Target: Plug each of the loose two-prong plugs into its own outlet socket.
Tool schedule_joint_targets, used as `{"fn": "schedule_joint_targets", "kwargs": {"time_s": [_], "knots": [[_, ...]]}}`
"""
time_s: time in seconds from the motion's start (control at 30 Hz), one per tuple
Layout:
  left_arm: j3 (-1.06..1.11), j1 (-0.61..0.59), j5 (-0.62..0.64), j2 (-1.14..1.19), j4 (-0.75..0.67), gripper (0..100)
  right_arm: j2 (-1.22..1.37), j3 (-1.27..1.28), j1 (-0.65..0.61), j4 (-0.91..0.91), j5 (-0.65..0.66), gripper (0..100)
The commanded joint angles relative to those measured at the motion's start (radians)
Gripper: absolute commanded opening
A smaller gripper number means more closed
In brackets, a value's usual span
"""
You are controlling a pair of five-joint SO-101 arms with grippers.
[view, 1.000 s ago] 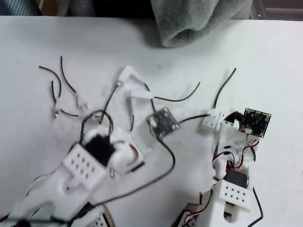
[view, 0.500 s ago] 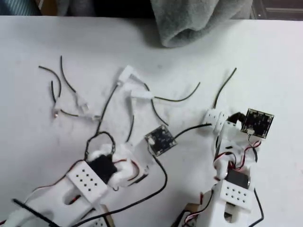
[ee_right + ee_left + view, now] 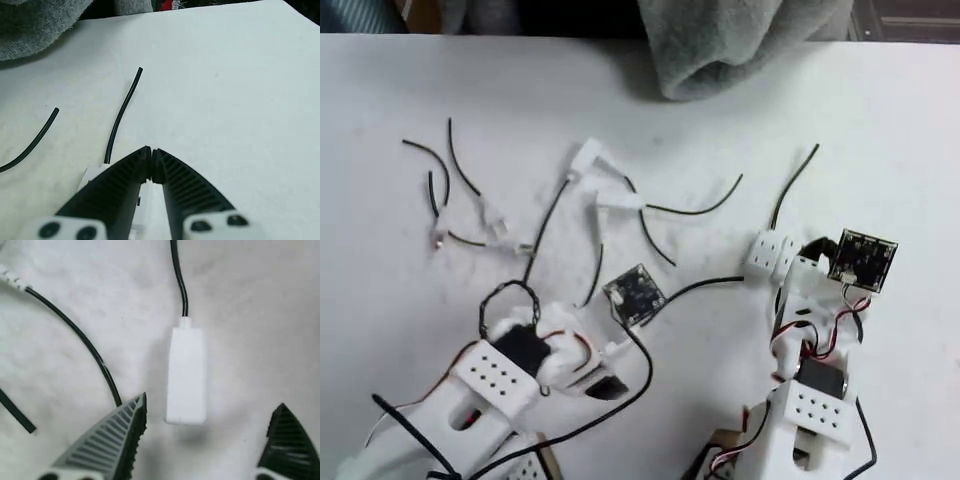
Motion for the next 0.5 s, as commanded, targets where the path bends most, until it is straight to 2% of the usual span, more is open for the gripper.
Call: {"fn": "schedule_joint_targets", "kwargs": {"time_s": [0.0,0.17,0.27,0.47], "knots": [[-0.025,-0.021,-0.014,-0.027,-0.015,39,-0.001,-0.003,0.001,-0.015,0.005,2.4],[-0.083,-0.058,-0.017,-0.021,-0.015,39,-0.001,-0.003,-0.001,-0.015,0.005,2.4],[-0.104,-0.102,-0.072,-0.021,-0.018,39,-0.001,-0.003,-0.001,-0.015,0.005,2.4],[-0.097,-0.246,-0.158,-0.021,-0.107,39,-0.001,-0.003,-0.001,-0.015,0.005,2.4]]}}
